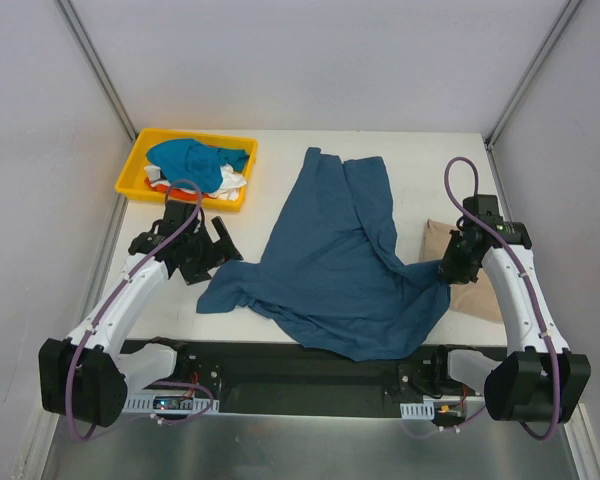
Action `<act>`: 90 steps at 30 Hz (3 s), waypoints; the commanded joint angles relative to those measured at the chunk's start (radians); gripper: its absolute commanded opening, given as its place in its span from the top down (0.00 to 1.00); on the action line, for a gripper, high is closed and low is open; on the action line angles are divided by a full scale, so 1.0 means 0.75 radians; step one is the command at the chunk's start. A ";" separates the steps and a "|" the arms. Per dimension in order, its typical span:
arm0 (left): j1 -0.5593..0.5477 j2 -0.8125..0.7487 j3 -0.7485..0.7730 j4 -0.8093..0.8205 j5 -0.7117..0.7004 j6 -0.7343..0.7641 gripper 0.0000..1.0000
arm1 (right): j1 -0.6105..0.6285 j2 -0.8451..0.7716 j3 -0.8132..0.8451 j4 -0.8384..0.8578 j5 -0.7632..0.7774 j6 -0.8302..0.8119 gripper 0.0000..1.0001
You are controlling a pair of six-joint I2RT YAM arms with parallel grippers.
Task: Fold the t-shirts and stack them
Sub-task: Flatten the tshirt out
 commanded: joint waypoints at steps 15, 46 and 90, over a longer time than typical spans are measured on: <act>-0.042 -0.135 -0.298 -0.025 -0.027 -0.191 0.01 | 0.334 0.286 0.302 0.245 -0.027 0.006 0.03; -0.019 -0.221 -0.376 -0.121 -0.191 -0.371 0.01 | 0.528 1.154 0.504 0.623 -0.230 0.167 0.02; 0.032 0.472 -0.126 0.406 -0.463 -0.157 1.00 | 0.543 0.716 0.096 0.609 -0.318 0.155 0.01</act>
